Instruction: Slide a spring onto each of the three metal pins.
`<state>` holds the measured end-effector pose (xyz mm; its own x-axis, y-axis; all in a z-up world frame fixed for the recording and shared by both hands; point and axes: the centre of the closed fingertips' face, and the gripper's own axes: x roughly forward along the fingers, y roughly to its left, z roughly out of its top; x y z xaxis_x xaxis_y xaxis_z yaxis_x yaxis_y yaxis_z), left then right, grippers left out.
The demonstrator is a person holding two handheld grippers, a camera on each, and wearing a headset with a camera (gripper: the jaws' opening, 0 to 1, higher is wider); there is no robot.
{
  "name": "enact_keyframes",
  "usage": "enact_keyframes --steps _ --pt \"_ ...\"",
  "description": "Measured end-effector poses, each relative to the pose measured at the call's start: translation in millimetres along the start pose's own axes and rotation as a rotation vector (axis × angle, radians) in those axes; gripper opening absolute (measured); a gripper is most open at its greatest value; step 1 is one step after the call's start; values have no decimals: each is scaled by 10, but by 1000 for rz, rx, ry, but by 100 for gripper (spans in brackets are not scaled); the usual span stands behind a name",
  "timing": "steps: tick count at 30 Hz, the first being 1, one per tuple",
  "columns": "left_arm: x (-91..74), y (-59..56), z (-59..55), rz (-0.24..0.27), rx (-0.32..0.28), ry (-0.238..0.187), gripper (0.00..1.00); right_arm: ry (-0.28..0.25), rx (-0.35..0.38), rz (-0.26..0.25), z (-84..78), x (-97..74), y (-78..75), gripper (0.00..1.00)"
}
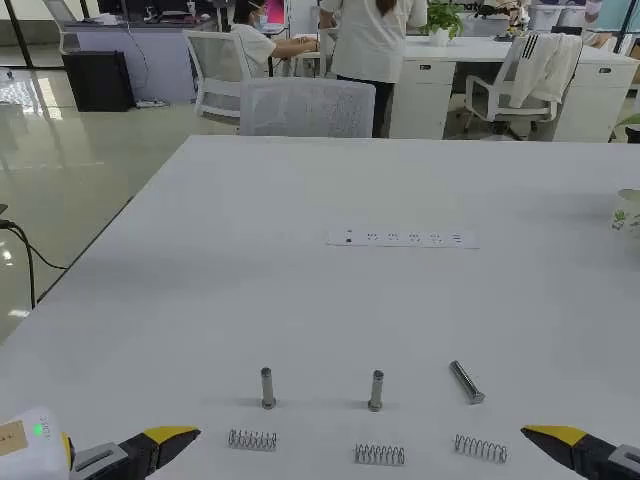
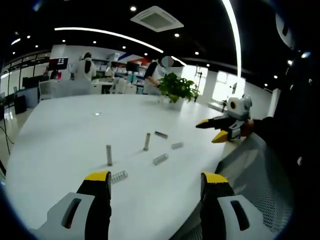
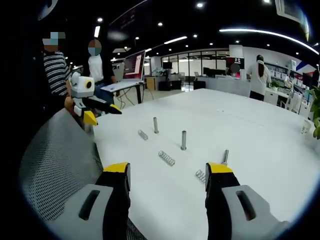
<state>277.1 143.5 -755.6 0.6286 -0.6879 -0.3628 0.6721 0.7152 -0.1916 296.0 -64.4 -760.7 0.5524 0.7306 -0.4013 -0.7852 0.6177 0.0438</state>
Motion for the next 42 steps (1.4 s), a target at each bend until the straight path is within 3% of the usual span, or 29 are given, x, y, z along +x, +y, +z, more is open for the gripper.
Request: enact_keyframes --steps 42 --pt "7 -10 -2 -4 12 6 69 -4 4 -7 13 -5 -10 59"
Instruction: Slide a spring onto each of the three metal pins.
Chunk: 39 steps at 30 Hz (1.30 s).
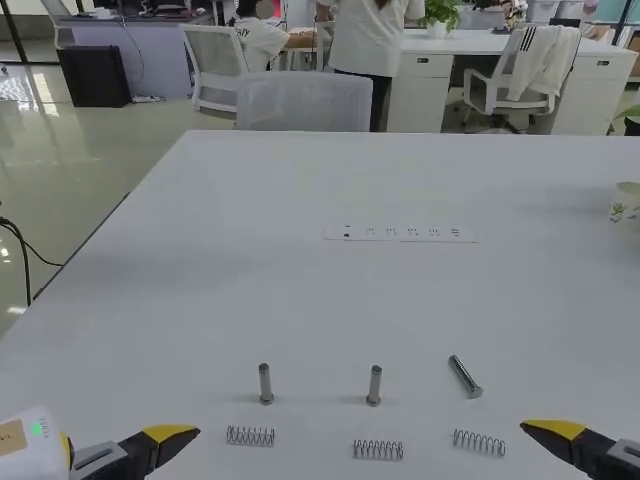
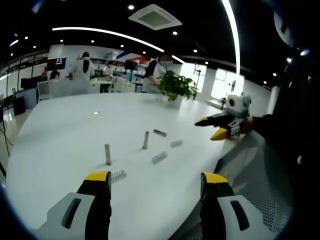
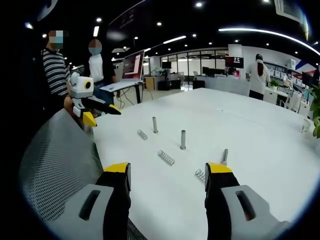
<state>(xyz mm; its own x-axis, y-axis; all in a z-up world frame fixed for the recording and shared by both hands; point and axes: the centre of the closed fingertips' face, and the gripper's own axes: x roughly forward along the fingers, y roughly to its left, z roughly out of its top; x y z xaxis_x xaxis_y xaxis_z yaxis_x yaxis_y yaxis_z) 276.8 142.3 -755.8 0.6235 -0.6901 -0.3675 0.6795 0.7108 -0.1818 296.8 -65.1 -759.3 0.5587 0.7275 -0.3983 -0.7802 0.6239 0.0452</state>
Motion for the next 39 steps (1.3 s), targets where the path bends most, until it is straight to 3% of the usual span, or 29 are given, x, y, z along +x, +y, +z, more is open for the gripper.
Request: enact_keyframes --steps 21,29,39 --pt "-14 60 -27 11 5 9 69 3 9 -8 -6 -4 -21 59" --pt "-11 85 30 15 1 -5 69 -1 12 -19 11 -4 -62 59" --pt "40 15 50 1 -3 -9 69 -6 3 -29 67 -14 -94 59"
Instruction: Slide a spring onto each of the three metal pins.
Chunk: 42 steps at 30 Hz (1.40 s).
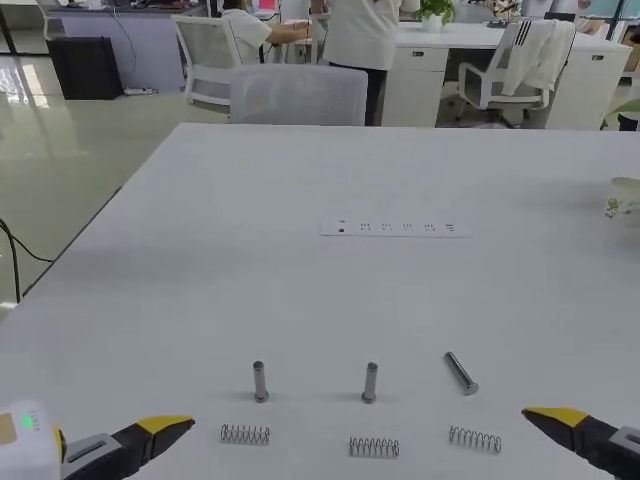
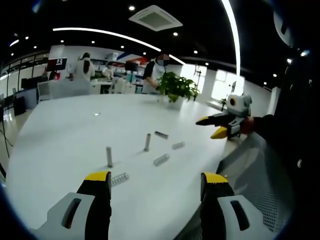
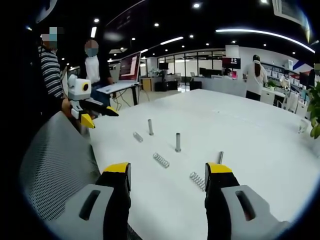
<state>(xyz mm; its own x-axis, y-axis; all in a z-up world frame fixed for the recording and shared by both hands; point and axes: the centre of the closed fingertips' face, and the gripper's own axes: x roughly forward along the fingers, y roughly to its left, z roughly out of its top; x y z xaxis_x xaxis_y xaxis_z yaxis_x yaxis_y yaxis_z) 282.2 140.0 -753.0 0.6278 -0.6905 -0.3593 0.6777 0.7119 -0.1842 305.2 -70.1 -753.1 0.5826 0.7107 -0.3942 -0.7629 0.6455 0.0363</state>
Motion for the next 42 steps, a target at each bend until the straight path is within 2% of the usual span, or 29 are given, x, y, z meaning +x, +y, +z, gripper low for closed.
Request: enact_keyframes --steps 6,15,25,33,42 --pt "-2 27 9 4 -5 -6 69 -6 -18 -7 107 -15 -55 59" --pt "6 23 22 5 -4 -9 69 2 -28 -28 173 35 -252 58" --pt "5 21 25 4 -2 -10 68 34 -46 -49 262 224 -522 57" --pt "6 31 15 2 0 -7 68 81 -39 -69 229 400 -748 55" --pt "12 29 -15 -4 -2 2 68 141 -13 -91 115 648 -988 51"
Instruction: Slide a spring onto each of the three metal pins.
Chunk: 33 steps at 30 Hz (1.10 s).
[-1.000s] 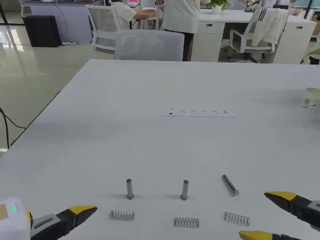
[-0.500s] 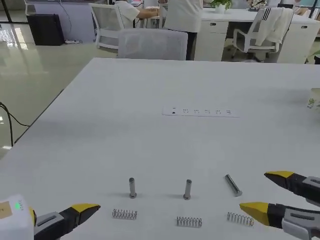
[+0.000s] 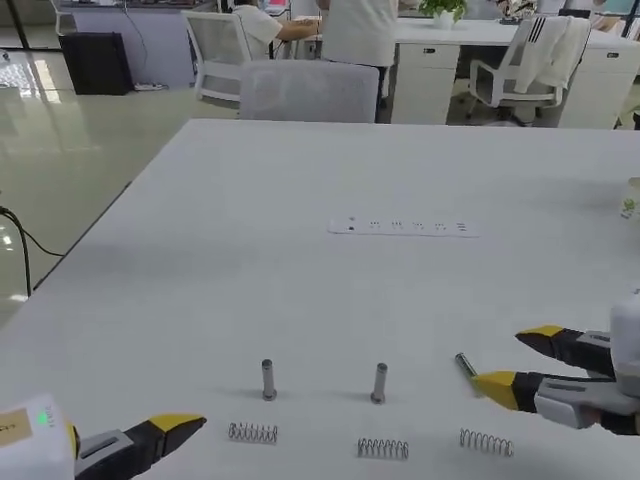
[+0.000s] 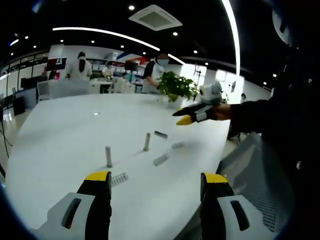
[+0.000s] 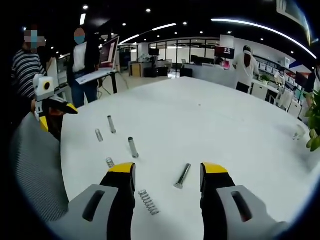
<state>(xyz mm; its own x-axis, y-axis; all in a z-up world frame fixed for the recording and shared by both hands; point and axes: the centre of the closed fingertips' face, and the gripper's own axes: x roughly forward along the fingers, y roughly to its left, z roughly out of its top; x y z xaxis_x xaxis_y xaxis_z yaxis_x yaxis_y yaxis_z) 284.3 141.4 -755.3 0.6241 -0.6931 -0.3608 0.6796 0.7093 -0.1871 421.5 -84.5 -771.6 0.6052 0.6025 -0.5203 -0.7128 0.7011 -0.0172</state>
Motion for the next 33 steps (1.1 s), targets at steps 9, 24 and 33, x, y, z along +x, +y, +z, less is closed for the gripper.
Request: enact_keyframes --steps 9,24,33 --pt "6 -13 -13 -4 2 9 68 44 50 -26 -78 254 -161 45" --pt "10 -8 -25 -3 0 13 68 117 74 -68 -174 403 -316 36" --pt "11 -5 -25 -3 -5 12 68 179 75 -90 -263 512 -377 30"
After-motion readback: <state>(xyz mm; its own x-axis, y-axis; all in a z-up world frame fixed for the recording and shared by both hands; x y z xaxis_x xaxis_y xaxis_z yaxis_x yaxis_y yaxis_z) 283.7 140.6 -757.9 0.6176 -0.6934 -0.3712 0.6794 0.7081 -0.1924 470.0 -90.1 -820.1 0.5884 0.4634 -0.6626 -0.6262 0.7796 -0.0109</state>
